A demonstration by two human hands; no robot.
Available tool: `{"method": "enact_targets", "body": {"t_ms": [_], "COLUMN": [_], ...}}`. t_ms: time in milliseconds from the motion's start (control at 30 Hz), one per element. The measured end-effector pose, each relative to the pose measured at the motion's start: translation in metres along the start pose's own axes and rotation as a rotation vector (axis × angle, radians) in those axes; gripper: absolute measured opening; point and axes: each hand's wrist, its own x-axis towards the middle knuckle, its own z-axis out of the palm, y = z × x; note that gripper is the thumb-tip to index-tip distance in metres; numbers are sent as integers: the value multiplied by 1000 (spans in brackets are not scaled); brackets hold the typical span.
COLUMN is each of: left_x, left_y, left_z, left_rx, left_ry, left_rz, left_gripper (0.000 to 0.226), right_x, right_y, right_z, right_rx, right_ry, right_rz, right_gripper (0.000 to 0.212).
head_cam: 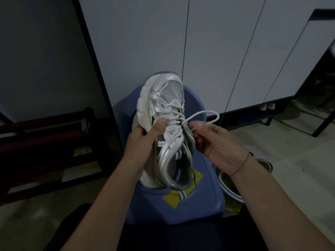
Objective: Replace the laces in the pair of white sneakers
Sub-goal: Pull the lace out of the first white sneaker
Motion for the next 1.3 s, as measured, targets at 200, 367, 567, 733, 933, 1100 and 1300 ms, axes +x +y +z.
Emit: {"method": "enact_targets", "body": {"t_ms": [200,367,567,733,933,1100,1300], "left_x": [0,2,1,1,4,2,4], "left_y": [0,-2,-2,-3,-5,-4,-4], "left_z": [0,-3,-1,-2,-4,-1,-7], "left_rx": [-4,-6,-35,-35,-28,-30,-24], "left_ry": [-1,16,6,-10,3,-9,12], "left_rz": [-15,-16,-28,-30,-29,-29,-31], "left_gripper": [67,74,70,74,75,68,75], "right_x": [2,8,-1,4,5,-2,4], "right_y": [-6,-14,0,-10,-13,0,-18], "right_z": [-1,-14,1,-6,-13,1,-21], "right_rx": [124,426,-14,262,250,13,122], "right_ry": [72,91,21,103,88,72,225], "right_rz": [43,22,32,44,-8,0,-36], "right_gripper": [32,30,22,30,14,27,26]}}
